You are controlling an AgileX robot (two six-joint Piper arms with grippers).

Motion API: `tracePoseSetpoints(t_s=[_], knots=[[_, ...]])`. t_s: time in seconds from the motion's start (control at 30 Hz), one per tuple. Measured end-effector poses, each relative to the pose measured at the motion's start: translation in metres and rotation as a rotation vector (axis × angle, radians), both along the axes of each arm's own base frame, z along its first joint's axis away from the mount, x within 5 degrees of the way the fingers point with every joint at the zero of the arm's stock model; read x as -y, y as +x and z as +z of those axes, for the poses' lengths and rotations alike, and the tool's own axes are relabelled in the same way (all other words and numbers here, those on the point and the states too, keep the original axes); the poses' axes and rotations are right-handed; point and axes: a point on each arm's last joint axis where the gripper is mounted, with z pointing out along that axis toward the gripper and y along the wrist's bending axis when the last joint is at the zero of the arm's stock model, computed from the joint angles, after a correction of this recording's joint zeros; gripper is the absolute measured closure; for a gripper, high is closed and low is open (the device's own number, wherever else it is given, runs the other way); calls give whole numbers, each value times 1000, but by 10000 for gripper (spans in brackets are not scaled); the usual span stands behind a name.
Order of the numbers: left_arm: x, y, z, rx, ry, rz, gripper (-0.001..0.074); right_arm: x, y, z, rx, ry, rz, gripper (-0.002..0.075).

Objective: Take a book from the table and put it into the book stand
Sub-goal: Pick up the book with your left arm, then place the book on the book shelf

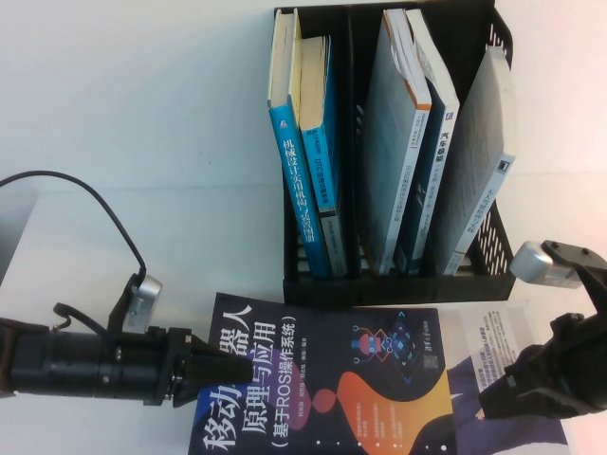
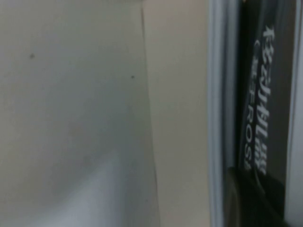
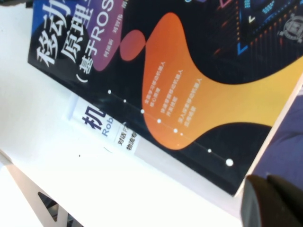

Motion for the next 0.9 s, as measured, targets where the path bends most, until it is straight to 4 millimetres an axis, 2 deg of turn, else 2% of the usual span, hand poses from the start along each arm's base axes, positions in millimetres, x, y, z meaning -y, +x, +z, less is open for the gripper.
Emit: tracePoseSetpoints(t_s=[0.23,0.37,0.43,0.63,0.8,0.9], knots=[[-1,1,32,82,50,-18,622,0,0,0,6,5,5,729],[-1,0,68,152,86,-22,622,-1,1,3,14,10,24,729],[1,-1,91,191,110,-33,622,-3,3,8,23,18,36,729],[14,-18,183,389,201,-91,623,-4,8,35,119,46,46,729],[19,-41,263,515,189,-52,623,1,2,64,269,54,-12,729],[20,-57,304,569,156,-22,623,6,-3,79,359,51,-55,729]])
